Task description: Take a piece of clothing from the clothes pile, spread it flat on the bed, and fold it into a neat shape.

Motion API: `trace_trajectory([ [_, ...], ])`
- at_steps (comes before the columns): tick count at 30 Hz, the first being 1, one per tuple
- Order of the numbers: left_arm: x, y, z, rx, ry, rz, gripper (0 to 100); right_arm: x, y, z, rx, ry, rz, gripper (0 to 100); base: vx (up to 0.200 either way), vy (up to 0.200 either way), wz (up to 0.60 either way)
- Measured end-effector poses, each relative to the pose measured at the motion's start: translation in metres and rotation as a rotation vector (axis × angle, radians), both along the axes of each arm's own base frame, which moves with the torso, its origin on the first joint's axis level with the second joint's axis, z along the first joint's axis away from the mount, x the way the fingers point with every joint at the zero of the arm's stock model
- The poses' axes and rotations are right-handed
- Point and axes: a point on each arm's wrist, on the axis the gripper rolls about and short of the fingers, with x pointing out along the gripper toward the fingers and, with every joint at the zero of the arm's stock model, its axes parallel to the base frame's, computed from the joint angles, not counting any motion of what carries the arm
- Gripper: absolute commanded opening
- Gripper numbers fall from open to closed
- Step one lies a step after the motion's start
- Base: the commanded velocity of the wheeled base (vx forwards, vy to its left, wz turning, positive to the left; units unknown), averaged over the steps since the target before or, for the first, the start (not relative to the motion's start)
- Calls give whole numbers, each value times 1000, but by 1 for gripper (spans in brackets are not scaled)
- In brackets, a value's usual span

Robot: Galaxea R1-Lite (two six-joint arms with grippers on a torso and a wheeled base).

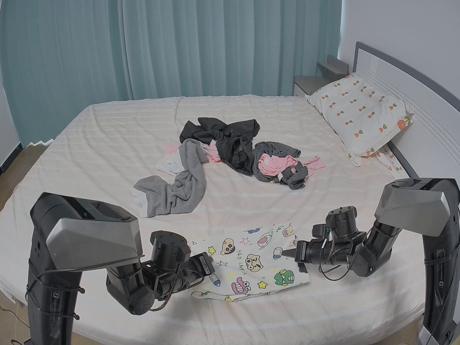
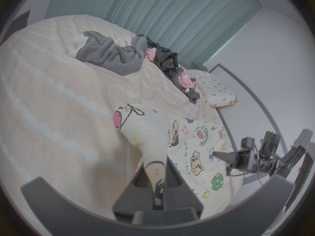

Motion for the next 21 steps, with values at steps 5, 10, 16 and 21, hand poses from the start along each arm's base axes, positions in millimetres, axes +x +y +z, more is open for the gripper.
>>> trace_trajectory([
  [5,-1,1,13,-32,-18,8,0,-3,0,10,21,2,-14,0,0,0,0],
  [10,-3,2,19,-48,-28,14,0,-4,0,13,24,-2,-13,0,0,40,0],
  [16,-7,4,25,-52,-32,15,0,-5,0,15,25,-5,-11,0,0,200,0],
  [21,-8,5,27,-53,-34,14,0,-5,1,16,26,-8,-10,0,0,200,0],
])
